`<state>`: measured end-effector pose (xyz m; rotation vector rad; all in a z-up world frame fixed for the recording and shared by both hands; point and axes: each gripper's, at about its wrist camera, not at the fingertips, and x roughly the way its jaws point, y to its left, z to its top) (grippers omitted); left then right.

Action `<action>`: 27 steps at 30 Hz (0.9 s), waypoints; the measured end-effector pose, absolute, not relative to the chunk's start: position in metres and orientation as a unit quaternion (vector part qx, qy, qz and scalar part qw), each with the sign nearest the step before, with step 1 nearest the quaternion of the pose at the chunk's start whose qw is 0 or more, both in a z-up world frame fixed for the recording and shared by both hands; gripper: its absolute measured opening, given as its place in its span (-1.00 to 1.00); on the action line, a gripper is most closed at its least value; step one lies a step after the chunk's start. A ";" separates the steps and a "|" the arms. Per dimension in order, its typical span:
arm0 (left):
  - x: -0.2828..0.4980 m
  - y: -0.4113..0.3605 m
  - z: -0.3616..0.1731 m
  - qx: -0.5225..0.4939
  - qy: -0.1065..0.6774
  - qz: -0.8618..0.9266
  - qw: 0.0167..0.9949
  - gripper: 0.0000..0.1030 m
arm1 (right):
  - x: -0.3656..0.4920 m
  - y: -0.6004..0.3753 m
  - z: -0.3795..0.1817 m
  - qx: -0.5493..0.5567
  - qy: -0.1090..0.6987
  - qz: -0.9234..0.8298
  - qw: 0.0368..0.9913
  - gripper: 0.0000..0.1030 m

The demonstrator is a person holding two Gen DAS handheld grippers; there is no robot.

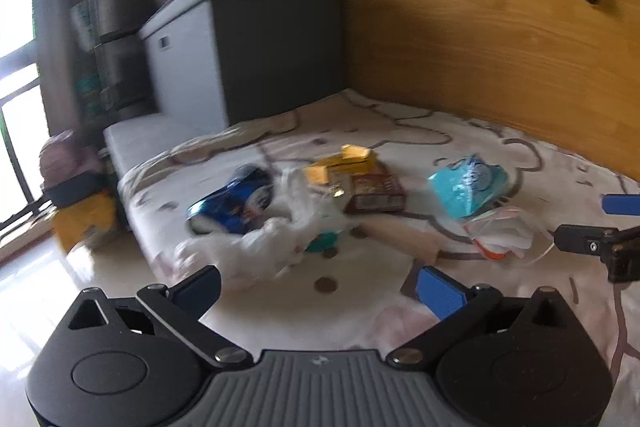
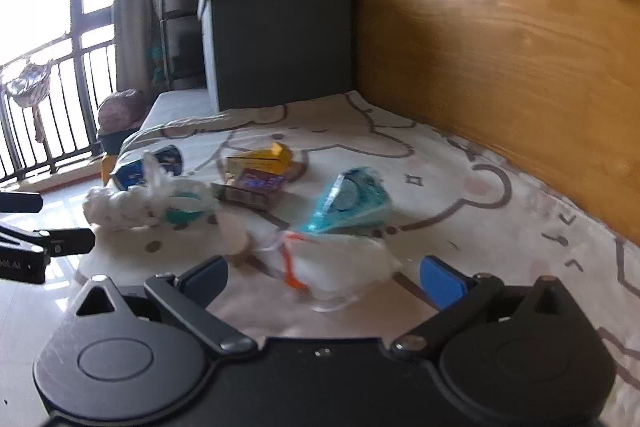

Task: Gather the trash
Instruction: 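Move both open tools back toward the trash on the mattress, then grasp the white plastic bag with the left tool while the right tool grasps the zip bag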

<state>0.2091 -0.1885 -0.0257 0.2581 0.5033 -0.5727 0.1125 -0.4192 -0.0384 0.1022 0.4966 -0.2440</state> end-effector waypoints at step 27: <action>0.331 -0.169 -0.072 0.199 0.296 -0.325 0.876 1.00 | 0.137 -0.437 -0.071 -0.065 0.246 -0.140 0.957 0.92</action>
